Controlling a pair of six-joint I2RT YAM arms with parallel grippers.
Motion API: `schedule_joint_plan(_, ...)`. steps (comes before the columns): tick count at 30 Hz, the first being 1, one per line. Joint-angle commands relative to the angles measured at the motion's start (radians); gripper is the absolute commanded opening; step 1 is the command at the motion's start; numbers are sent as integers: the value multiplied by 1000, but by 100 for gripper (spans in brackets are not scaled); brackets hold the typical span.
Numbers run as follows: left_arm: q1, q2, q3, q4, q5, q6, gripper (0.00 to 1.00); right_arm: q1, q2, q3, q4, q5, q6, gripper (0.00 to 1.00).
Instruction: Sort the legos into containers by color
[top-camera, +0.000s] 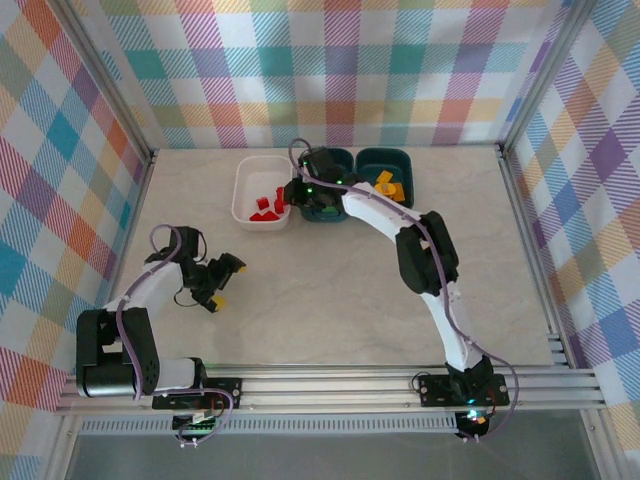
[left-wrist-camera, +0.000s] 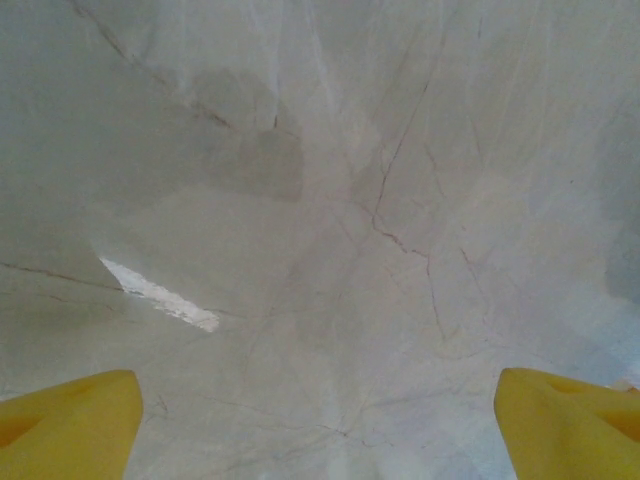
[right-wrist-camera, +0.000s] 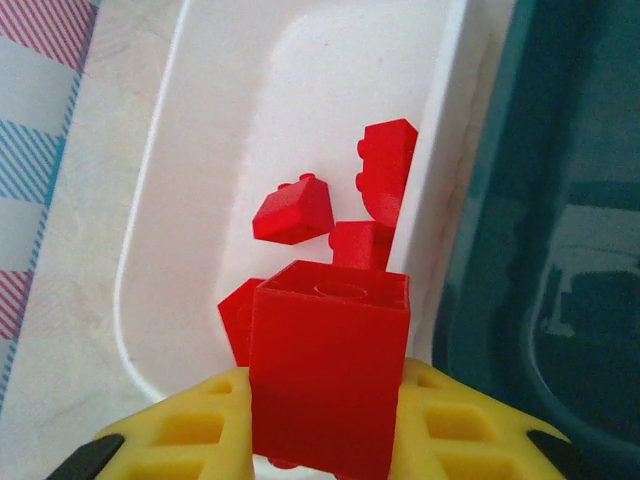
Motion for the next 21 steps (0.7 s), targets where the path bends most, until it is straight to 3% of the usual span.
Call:
schedule_joint_plan(1,7,-37,-33,31,62,-1,91,31,54,98,-79,-32,-22,18)
schedule_joint_plan(11,7,-84,-33,80,72,-10,91,40,159,299,-195,-23,-29,19)
schedule_joint_plan(12,7,-82,-35,82,70,-9,91,40,168,312,-205,-28,-27,22)
schedule_joint_plan(14,7,-73,-38,87,76,-9,91,41,197,363,-262,-23,-27,42)
schedule_joint_plan(16,7,-66,-36,93,86,-5,91,42,200,380,-295,-20,-36,52)
schedule_joint_plan(21,7,-53,-16,101,83,2,91,42,19,207,-225,61,-75,61)
